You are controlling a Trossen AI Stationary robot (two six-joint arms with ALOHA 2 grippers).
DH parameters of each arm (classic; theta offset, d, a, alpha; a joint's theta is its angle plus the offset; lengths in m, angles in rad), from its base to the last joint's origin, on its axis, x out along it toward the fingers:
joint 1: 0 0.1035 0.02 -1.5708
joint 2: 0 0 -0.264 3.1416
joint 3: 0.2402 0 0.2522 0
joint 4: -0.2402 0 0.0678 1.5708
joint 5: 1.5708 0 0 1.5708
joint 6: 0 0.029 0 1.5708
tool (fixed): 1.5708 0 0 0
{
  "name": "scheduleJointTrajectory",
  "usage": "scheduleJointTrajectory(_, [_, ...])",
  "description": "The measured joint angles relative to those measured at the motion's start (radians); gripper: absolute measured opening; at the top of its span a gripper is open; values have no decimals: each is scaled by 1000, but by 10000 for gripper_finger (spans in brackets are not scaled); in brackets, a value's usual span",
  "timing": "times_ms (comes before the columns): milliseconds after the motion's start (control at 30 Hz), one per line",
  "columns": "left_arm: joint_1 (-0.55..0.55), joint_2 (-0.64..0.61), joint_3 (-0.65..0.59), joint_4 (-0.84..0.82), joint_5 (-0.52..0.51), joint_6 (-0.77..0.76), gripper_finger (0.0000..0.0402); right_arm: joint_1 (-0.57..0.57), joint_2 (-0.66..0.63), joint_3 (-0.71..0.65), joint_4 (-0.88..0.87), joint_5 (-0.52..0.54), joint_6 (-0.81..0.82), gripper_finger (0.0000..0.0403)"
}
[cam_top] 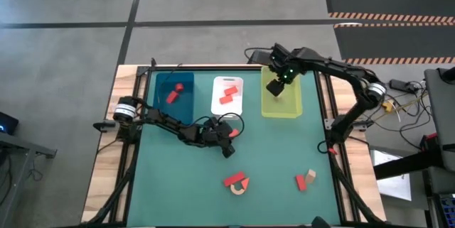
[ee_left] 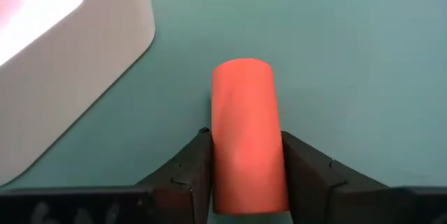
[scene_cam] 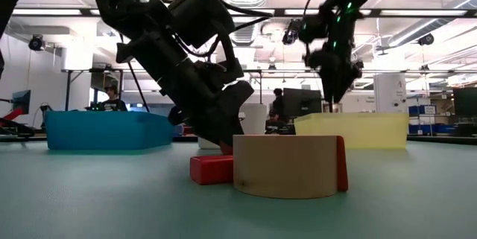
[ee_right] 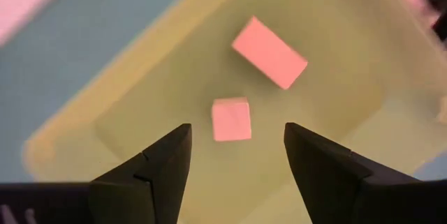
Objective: Sort & place blocks by color
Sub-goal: Put the top left orange block into the white bin
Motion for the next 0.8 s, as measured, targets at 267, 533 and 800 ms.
scheduleJointTrajectory(267, [-17, -78, -3, 5, 7, 96, 120, 137, -234, -24, 144, 0, 48, 219])
scheduleJointTrajectory(533, [-80, -281, -37, 120, -44, 367, 124, 389, -414, -147, 496, -1, 25, 219])
scheduleJointTrajectory(800, [-136, -466, -194, 503, -54, 586, 126, 599, -503, -382, 998, -2, -100, 219])
